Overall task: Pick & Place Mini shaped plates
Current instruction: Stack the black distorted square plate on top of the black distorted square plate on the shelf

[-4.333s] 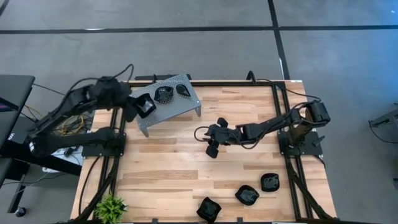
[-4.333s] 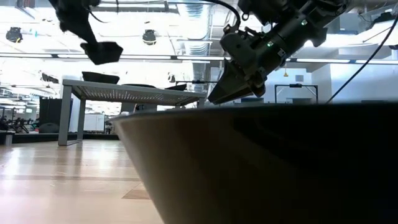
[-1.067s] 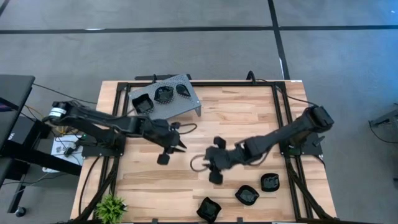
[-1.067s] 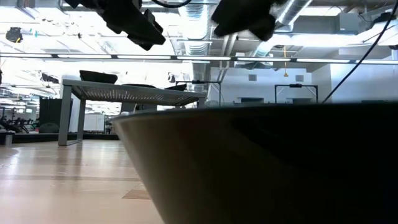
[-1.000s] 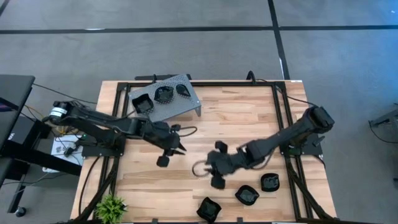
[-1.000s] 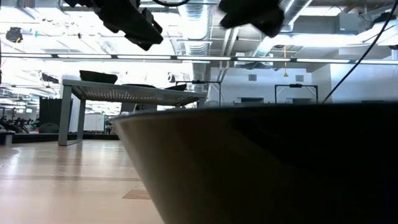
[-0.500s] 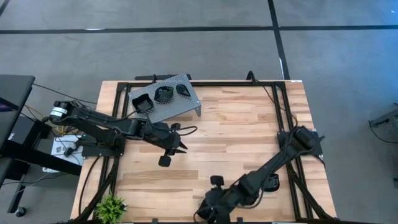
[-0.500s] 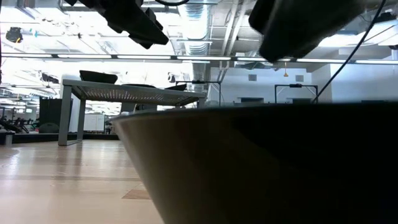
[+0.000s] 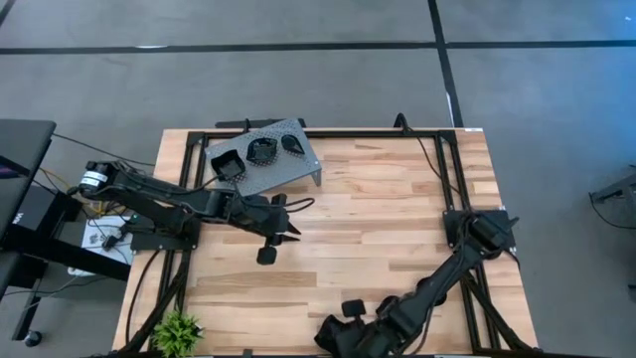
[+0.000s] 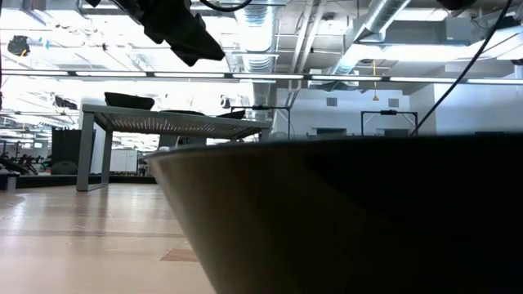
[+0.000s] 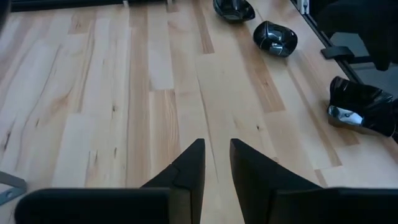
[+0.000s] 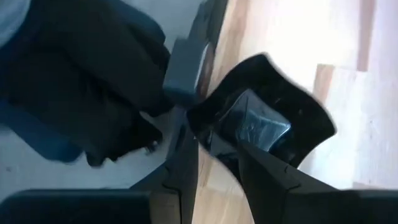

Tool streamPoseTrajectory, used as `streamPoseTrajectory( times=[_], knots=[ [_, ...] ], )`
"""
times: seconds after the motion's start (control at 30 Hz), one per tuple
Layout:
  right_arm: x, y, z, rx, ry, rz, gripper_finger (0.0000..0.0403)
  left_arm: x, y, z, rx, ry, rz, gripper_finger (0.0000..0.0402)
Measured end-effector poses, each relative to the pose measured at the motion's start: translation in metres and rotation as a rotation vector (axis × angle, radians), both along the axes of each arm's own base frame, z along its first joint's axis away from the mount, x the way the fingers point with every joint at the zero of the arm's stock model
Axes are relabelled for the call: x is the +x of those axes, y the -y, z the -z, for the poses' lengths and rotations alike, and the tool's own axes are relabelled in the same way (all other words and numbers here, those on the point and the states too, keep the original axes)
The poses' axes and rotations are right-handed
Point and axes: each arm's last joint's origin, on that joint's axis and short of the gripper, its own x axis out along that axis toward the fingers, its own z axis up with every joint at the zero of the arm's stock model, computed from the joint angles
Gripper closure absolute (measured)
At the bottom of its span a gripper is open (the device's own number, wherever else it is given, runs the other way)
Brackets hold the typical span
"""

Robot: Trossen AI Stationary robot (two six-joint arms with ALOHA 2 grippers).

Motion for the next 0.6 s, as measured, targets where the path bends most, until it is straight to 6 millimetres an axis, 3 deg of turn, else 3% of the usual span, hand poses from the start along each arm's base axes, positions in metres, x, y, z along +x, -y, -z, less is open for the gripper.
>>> streamPoseTrajectory(
  times=[0.23,0.6],
  knots=[
    [-0.012,-0.007,0.009,-0.128,0.036,-0.157,0.0294,0.000,0.000,-0.001,-0.002,0.007,0.001,0.0325],
    [0.004,0.004,0.037,-0.249,0.005,-0.201,0.0294,0.002,0.000,-0.003,-0.010,0.032,-0.002,0.0325]
  ],
)
